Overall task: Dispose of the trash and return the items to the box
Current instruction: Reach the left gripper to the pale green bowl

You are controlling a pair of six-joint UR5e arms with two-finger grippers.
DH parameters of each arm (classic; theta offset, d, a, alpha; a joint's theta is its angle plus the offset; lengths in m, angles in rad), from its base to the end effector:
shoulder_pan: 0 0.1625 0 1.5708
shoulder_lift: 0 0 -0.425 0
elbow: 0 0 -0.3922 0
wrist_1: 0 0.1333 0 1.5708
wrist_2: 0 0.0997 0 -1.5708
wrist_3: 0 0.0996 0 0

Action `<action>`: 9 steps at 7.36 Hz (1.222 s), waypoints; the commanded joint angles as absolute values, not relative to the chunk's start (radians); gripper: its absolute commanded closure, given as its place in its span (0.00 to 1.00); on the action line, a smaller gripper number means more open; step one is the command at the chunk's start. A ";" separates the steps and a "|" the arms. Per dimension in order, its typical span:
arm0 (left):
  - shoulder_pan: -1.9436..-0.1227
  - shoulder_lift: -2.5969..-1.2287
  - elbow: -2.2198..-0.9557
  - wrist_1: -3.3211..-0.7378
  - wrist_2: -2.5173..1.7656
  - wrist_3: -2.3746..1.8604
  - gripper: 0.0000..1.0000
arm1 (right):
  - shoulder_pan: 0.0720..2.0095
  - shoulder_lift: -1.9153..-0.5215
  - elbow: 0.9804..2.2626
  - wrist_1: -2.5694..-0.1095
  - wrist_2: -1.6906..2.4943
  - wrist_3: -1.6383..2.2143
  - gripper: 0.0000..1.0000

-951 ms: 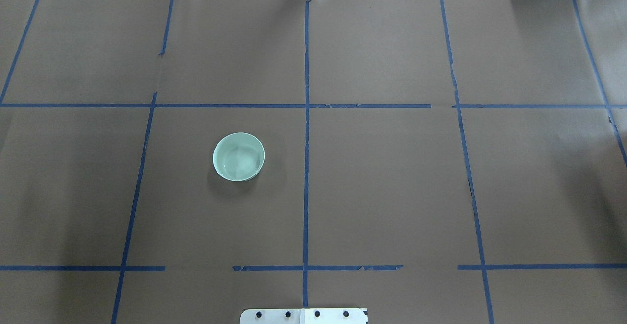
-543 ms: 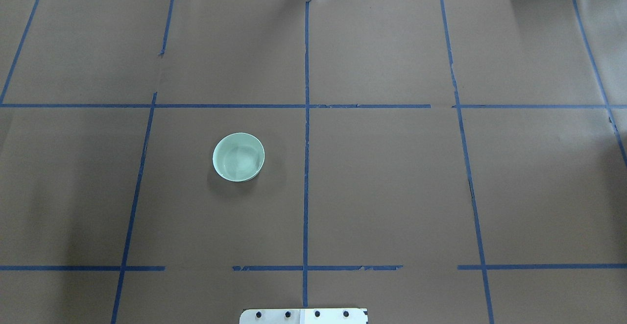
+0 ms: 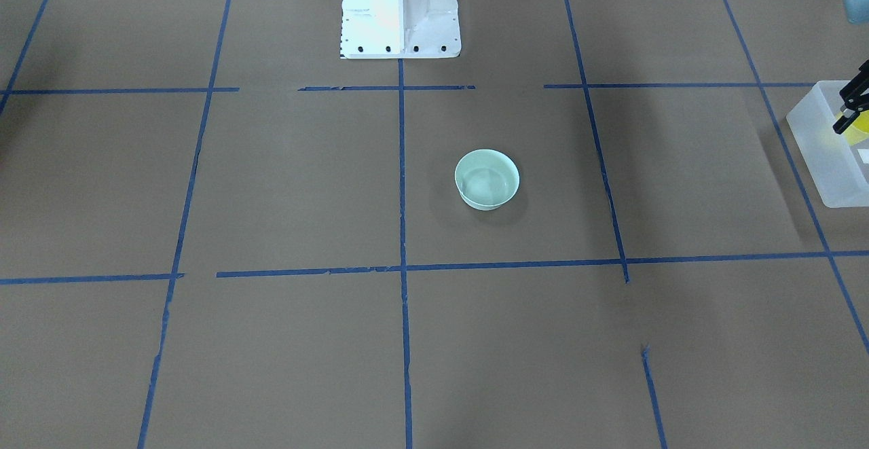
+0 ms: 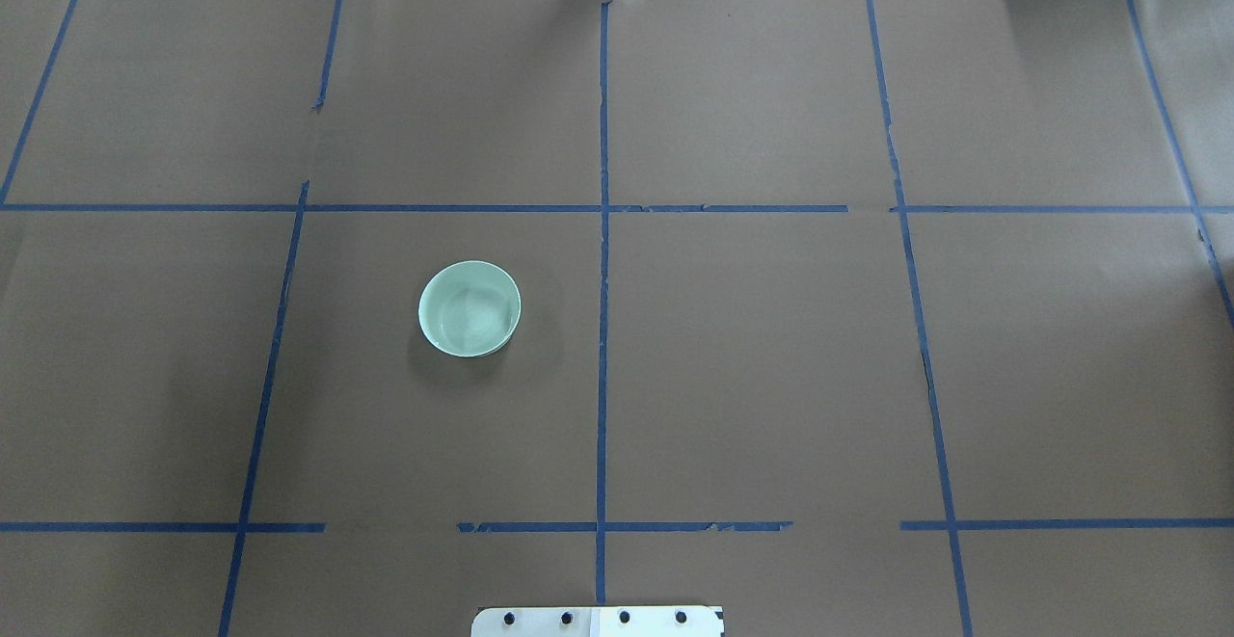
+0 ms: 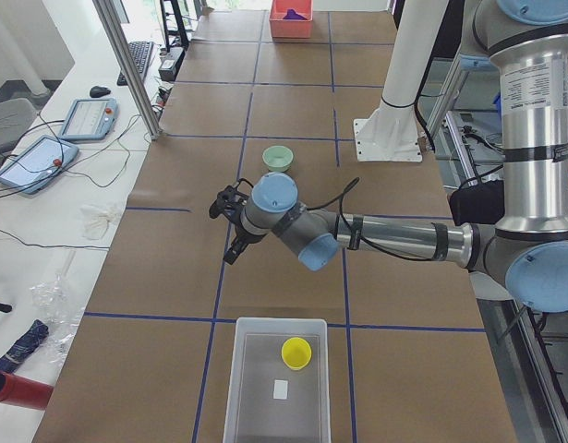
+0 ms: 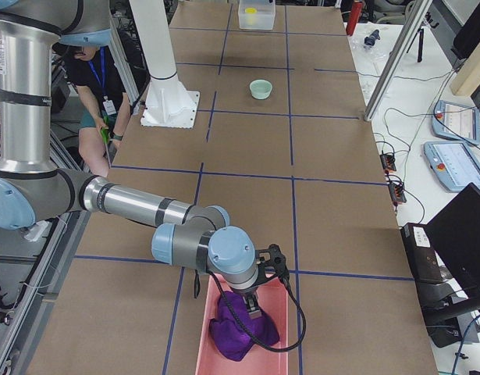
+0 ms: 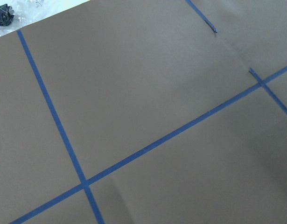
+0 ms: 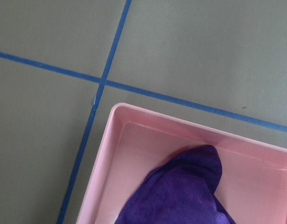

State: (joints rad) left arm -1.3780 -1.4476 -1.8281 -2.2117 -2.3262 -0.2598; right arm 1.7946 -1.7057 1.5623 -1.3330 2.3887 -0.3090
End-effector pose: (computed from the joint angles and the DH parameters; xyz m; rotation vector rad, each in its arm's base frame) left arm 0.0240 -0.4624 0.5139 0.5567 0.8623 0.2314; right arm 0.1560 -0.4123 0.6981 0.3013 -0.7654 -0.1189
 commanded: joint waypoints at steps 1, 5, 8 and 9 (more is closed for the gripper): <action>-1.230 -1.494 -2.006 -2.068 -2.231 -0.508 0.00 | 1.750 -1.719 1.562 -1.223 2.407 -0.198 0.00; -0.785 -1.722 -2.034 -1.966 -1.950 -1.146 0.00 | 1.729 -1.721 1.562 -1.218 2.407 -0.195 0.00; -0.545 -1.951 -1.829 -1.876 -1.713 -1.530 0.18 | 1.727 -1.721 1.574 -1.219 2.407 -0.195 0.00; -0.514 -1.974 -1.777 -1.878 -1.677 -1.552 0.25 | 1.727 -1.721 1.574 -1.218 2.407 -0.195 0.00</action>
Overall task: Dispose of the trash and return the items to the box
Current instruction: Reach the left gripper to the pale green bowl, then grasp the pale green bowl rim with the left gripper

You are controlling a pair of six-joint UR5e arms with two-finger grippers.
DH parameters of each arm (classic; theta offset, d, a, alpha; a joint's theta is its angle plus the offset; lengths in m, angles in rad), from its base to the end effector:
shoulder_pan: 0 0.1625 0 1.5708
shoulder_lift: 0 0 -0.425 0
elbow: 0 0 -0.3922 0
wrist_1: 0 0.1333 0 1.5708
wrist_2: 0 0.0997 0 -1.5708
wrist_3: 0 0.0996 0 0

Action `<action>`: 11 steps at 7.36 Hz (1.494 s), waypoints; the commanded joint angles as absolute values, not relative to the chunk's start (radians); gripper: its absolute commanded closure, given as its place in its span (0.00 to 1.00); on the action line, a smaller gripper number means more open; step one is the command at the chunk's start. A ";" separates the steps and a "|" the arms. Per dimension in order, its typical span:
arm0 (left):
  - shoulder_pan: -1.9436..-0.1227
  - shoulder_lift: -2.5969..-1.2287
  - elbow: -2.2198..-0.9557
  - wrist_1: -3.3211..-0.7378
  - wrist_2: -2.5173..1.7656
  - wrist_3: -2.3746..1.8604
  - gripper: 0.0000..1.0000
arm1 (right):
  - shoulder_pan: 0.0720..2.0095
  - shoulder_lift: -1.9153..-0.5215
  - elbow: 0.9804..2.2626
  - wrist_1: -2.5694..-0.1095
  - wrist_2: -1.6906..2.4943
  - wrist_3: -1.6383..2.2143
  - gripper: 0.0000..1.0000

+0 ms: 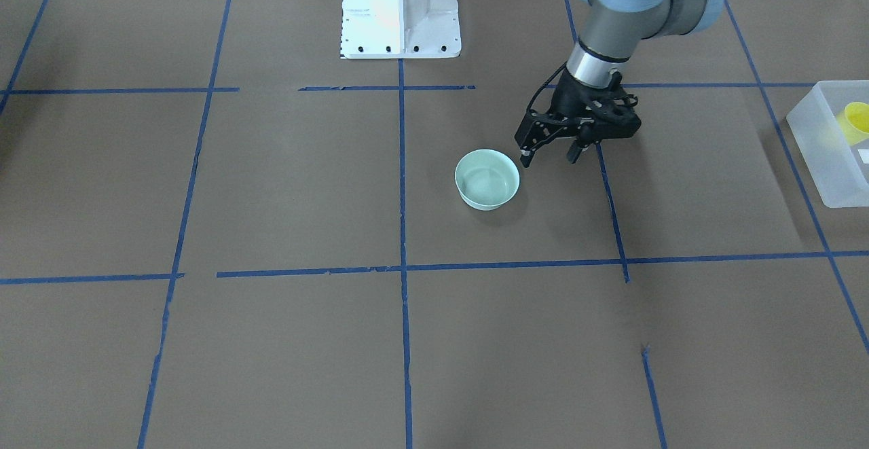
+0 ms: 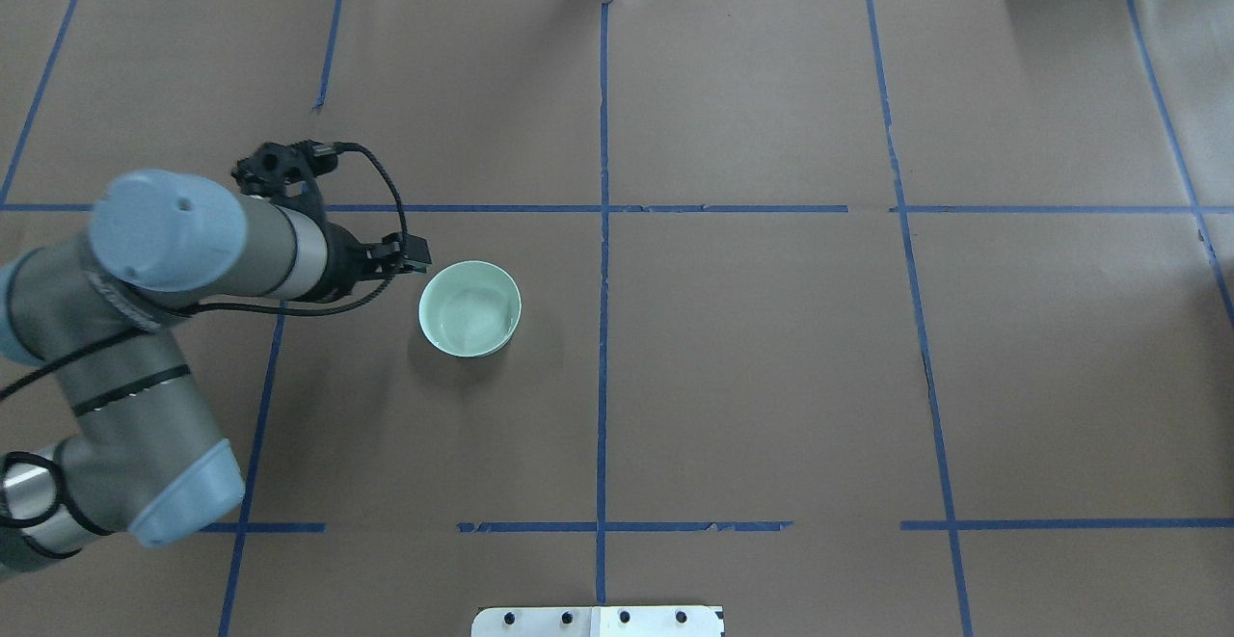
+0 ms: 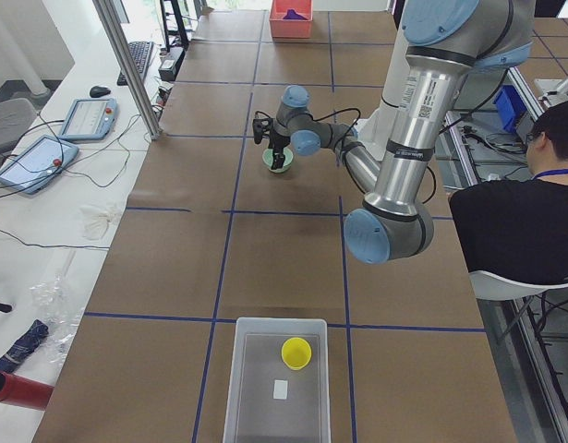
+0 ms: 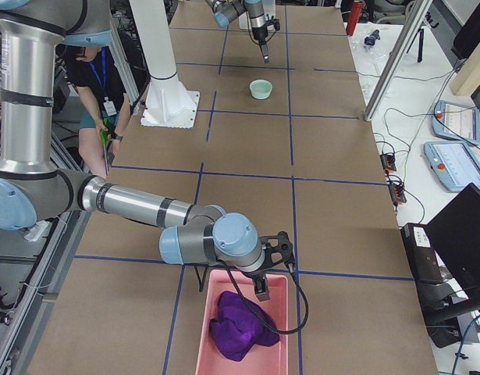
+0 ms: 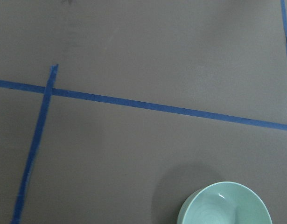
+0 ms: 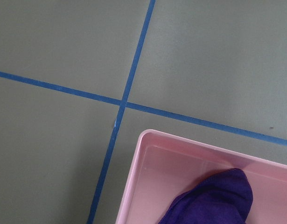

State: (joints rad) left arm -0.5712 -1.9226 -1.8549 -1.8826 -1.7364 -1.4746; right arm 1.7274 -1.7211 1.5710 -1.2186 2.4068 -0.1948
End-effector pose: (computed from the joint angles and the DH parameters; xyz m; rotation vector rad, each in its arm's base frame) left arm 0.4415 -0.4227 0.3049 0.1661 0.9488 -0.3595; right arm 0.1266 -0.4206 0.6868 0.3330 -0.7873 -0.1203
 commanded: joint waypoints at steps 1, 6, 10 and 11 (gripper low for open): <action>-0.511 -1.962 -1.776 -1.879 -1.677 -1.543 0.25 | 1.727 -1.721 1.575 -1.218 2.407 -0.195 0.00; -0.489 -1.957 -1.802 -1.879 -1.689 -1.526 1.00 | 1.727 -1.721 1.574 -1.220 2.407 -0.195 0.00; -0.818 -1.916 -2.031 -1.673 -1.926 -1.054 1.00 | 1.726 -1.721 1.572 -1.220 2.407 -0.196 0.00; -0.935 -1.911 -2.060 -1.611 -2.001 -0.900 1.00 | 1.726 -1.721 1.572 -1.220 2.407 -0.196 0.00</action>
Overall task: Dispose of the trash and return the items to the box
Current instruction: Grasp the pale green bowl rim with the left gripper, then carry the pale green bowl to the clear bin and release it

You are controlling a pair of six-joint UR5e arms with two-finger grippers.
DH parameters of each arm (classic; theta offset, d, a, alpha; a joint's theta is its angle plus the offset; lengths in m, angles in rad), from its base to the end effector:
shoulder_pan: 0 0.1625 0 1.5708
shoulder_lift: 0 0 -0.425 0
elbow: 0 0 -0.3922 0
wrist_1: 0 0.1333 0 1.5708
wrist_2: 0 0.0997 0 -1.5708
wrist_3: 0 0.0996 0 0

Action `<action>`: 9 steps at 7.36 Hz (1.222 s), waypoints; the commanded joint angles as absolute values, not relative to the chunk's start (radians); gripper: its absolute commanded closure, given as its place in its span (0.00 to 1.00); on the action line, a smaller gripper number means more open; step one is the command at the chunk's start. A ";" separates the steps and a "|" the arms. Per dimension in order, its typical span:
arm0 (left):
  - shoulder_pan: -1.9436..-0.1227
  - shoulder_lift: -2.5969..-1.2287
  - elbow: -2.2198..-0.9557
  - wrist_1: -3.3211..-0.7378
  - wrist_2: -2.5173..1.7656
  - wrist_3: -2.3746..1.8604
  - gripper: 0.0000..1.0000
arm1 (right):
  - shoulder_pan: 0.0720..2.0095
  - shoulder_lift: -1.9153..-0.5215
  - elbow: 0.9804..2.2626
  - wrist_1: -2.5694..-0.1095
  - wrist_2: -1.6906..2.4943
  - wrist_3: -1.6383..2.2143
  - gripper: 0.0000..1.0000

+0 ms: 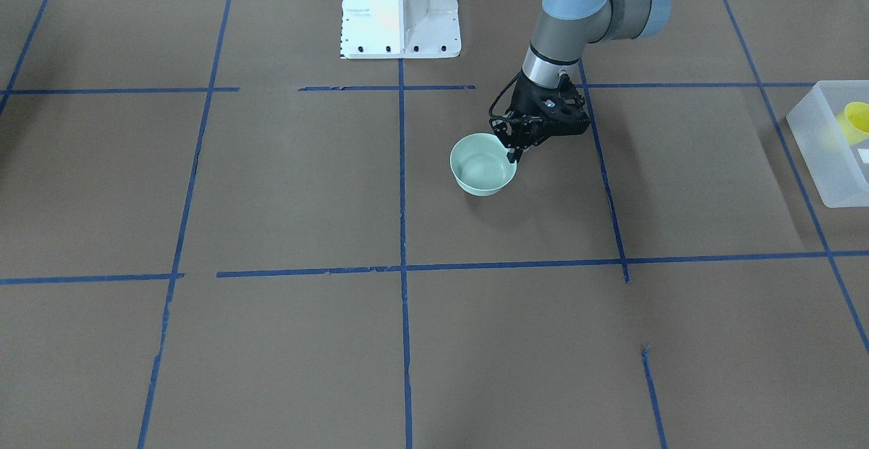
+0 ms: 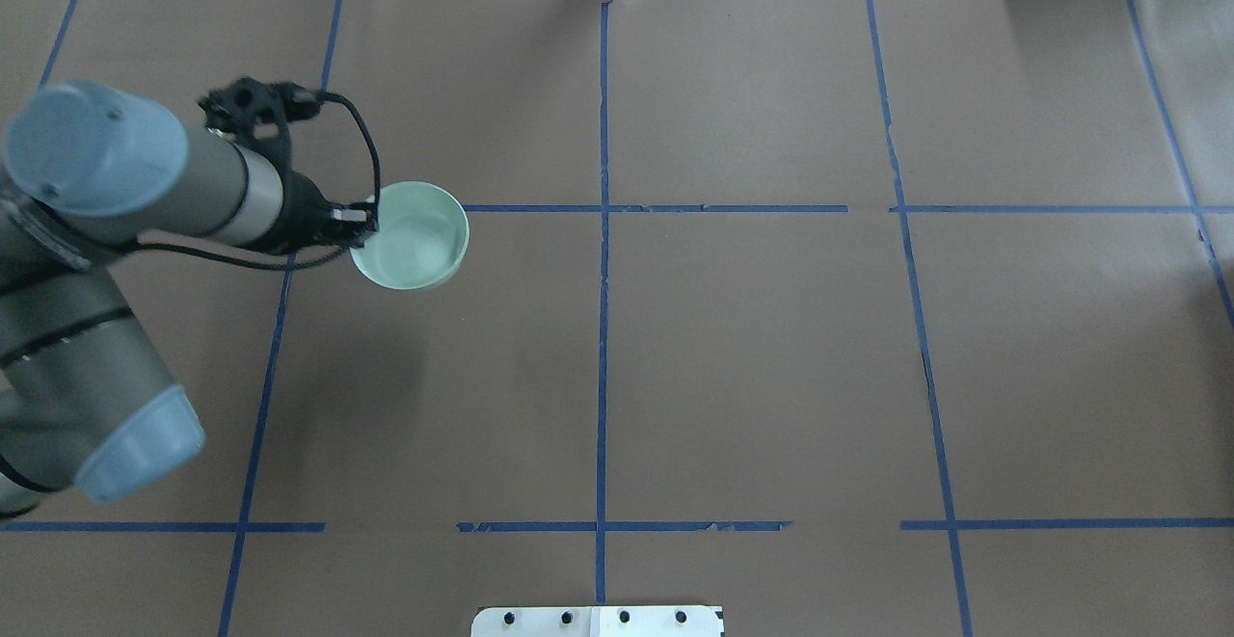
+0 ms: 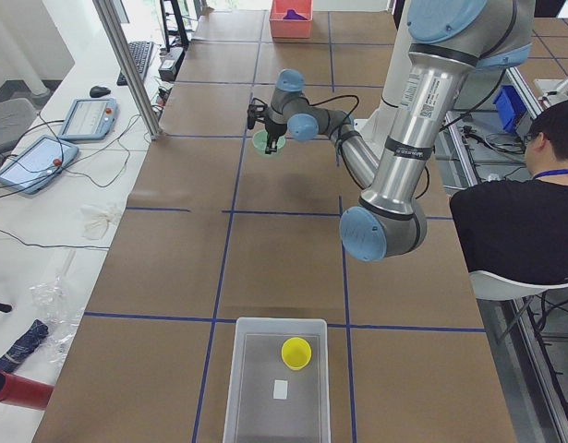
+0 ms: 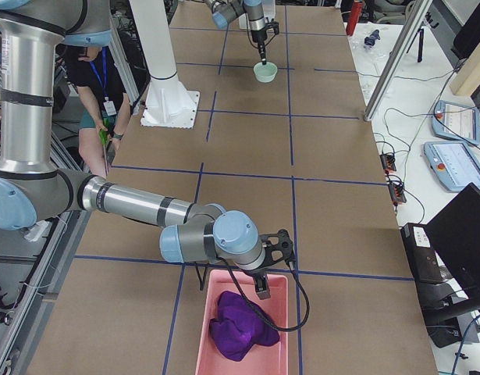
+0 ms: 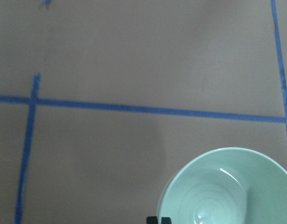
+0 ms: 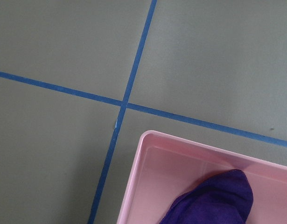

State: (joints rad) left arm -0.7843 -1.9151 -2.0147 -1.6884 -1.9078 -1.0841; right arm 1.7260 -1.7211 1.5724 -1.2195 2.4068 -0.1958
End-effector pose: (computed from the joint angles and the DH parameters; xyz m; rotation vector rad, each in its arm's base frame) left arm 0.3223 -0.4634 0.2640 0.2800 0.9076 -0.1223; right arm 0.1260 -0.4209 0.6862 0.3333 -0.7873 -0.1228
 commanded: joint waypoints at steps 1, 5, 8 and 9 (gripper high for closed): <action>-1.065 -1.907 -2.065 -1.561 -2.075 -0.723 1.00 | 1.726 -1.721 1.572 -1.220 2.407 -0.196 0.00; -1.523 -1.662 -1.900 -1.542 -2.201 0.214 1.00 | 1.726 -1.721 1.571 -1.220 2.407 -0.196 0.00; -1.736 -1.615 -1.673 -1.607 -2.203 0.587 1.00 | 1.724 -1.721 1.572 -1.220 2.407 -0.198 0.00; -1.749 -1.541 -1.607 -1.747 -2.203 0.606 1.00 | 1.723 -1.721 1.572 -1.220 2.407 -0.198 0.00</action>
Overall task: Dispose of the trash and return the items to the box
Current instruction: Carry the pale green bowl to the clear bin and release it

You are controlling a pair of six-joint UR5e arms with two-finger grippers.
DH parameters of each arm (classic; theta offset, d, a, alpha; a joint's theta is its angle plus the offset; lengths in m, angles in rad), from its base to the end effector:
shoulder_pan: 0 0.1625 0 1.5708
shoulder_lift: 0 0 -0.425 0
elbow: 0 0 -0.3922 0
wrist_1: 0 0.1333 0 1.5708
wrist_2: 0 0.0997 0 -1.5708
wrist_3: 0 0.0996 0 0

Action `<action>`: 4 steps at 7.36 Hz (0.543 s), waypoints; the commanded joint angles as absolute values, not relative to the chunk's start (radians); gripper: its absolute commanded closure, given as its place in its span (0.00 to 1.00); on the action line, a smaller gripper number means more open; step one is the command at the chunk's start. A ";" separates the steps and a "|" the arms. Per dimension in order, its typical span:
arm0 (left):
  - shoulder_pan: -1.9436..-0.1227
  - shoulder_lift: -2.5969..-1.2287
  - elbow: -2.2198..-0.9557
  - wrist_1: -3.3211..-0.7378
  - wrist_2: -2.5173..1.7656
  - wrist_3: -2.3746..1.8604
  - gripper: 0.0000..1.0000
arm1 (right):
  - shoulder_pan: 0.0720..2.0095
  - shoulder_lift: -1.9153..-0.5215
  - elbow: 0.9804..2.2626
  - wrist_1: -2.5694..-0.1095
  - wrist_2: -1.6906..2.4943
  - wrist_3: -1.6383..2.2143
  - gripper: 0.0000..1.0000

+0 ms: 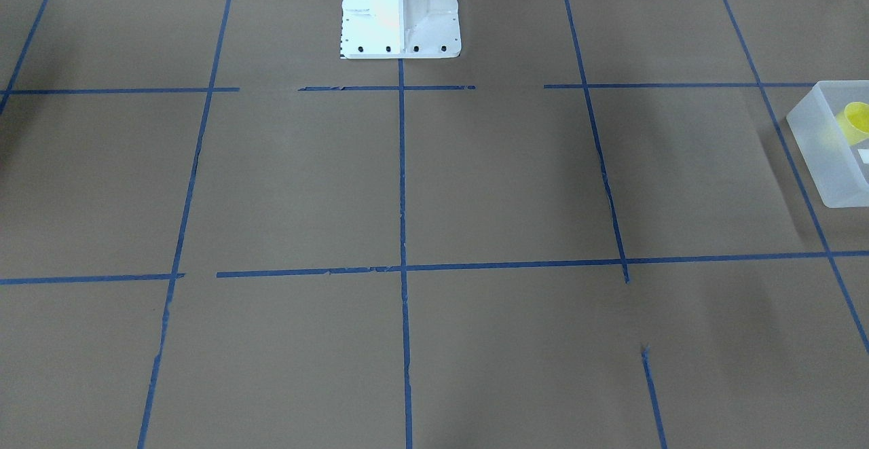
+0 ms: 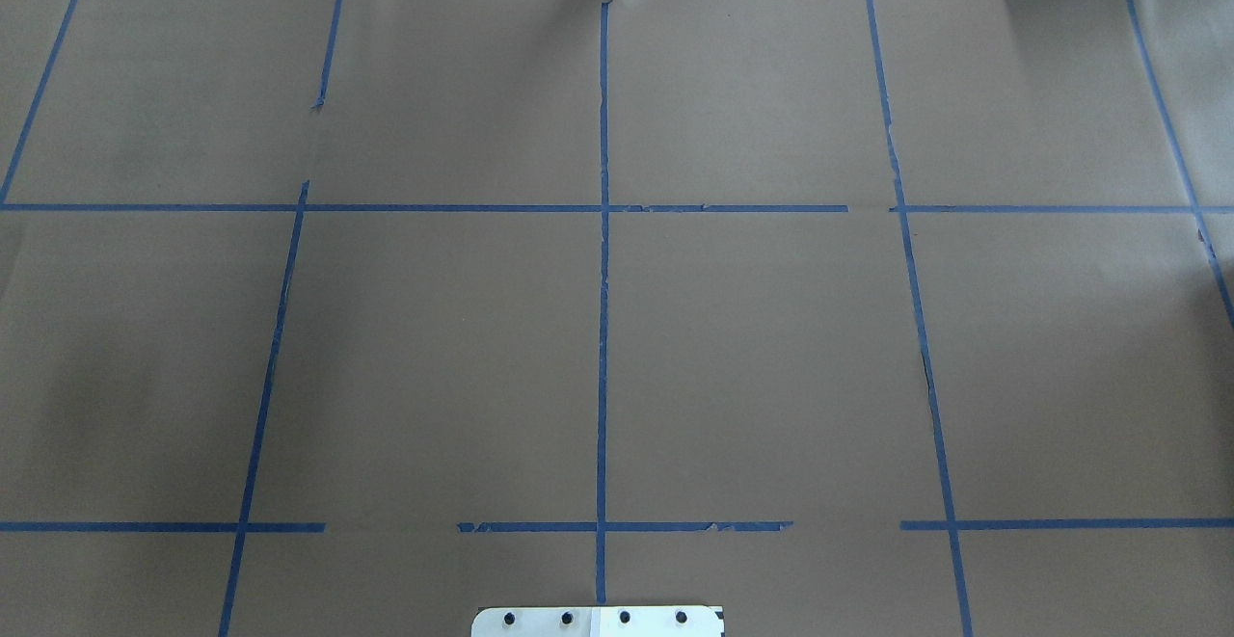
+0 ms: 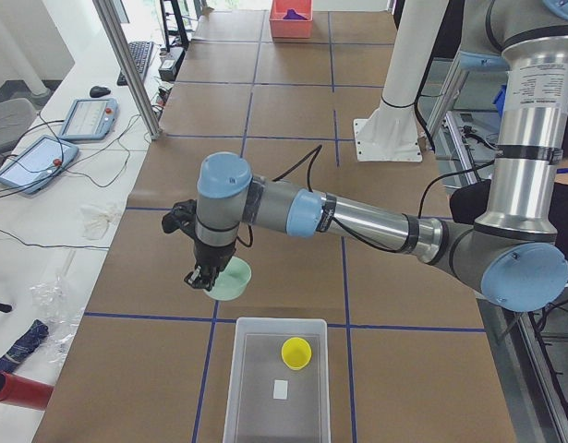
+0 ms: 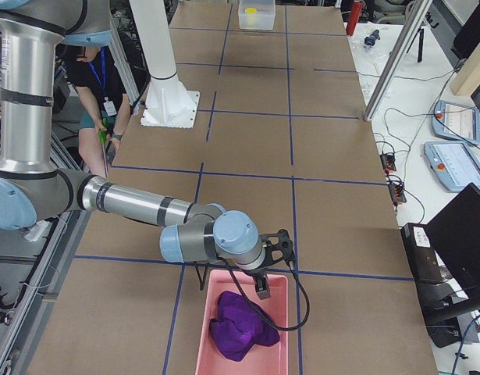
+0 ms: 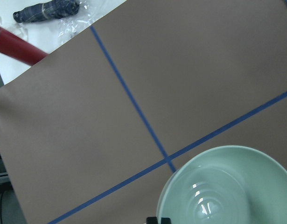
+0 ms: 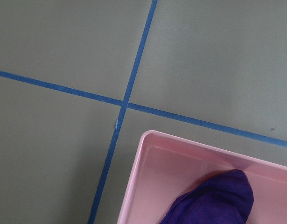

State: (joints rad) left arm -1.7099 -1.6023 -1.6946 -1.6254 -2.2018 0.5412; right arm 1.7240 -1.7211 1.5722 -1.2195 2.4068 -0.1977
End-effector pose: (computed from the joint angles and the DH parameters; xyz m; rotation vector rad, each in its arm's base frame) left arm -0.1452 -0.4998 0.5845 0.4045 0.5296 0.4535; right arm 0.1251 -0.4211 0.6863 0.3331 -0.7874 -0.1264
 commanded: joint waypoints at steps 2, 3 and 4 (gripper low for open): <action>-1.749 -1.459 -1.446 -2.036 -2.203 0.594 1.00 | 1.715 -1.721 1.572 -1.220 2.407 -0.198 0.00; -1.749 -1.409 -1.427 -2.124 -2.203 0.580 1.00 | 1.715 -1.721 1.574 -1.220 2.407 -0.198 0.00; -1.749 -1.373 -1.378 -2.252 -2.201 0.522 1.00 | 1.715 -1.721 1.574 -1.220 2.407 -0.198 0.00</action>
State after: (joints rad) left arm -1.7480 -1.4241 -1.4357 -2.1021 -2.2024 0.5709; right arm 1.7159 -1.7211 1.5732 -1.2195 2.4068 -0.1979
